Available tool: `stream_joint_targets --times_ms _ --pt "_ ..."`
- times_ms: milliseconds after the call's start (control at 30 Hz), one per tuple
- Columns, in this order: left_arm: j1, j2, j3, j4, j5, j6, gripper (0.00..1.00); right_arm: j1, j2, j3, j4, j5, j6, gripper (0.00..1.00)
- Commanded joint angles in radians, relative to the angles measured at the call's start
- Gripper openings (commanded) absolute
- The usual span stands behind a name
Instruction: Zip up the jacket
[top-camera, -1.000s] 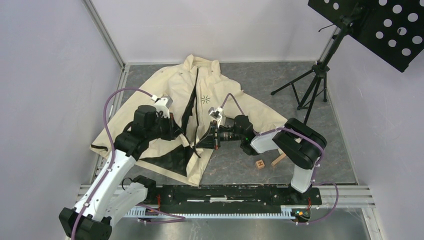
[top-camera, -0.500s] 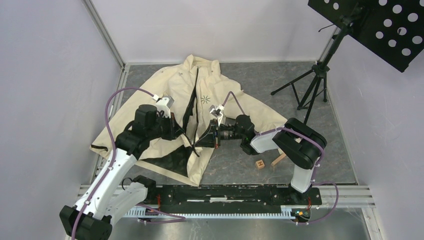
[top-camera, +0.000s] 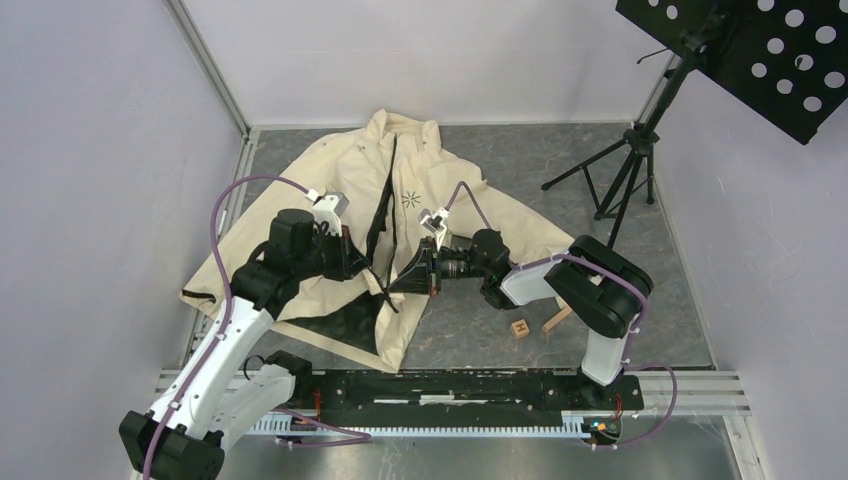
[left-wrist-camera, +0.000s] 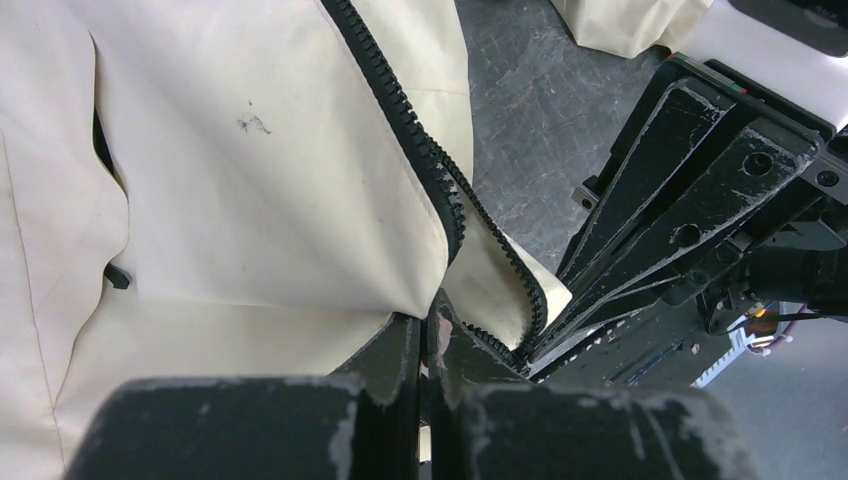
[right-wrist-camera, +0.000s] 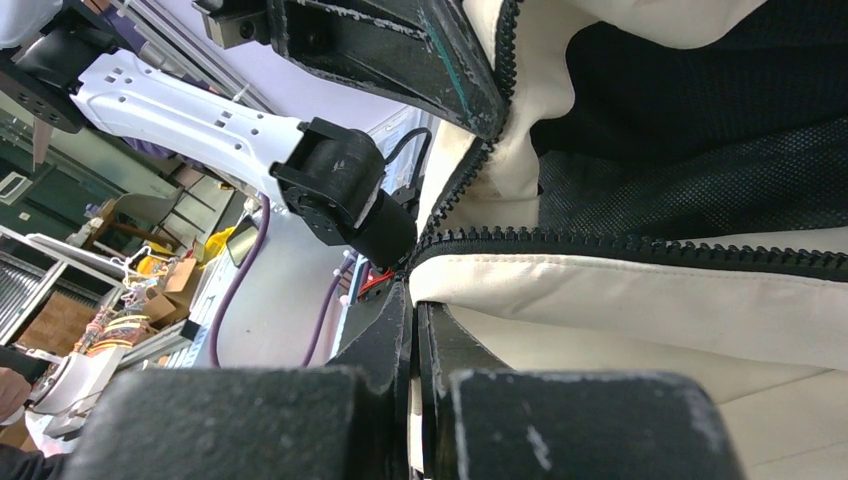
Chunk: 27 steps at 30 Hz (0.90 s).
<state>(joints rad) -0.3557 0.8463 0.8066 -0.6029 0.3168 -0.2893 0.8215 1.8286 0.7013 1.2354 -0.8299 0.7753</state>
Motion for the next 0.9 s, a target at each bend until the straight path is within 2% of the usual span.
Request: stream_joint_targets --times_ms 0,200,500,867 --pt "-0.006 -0.006 0.0 0.048 0.037 0.041 0.02 -0.007 0.008 0.038 0.111 -0.008 0.037 0.0" --pt "-0.006 -0.007 0.001 0.048 0.045 0.044 0.02 -0.012 0.012 0.033 0.127 0.001 0.062 0.0" --pt "-0.007 -0.008 -0.003 0.051 0.052 0.049 0.02 -0.018 0.047 0.085 0.063 0.006 0.13 0.0" --pt "-0.011 0.028 0.0 0.047 0.035 0.021 0.02 -0.013 0.037 0.07 0.059 0.039 0.1 0.0"
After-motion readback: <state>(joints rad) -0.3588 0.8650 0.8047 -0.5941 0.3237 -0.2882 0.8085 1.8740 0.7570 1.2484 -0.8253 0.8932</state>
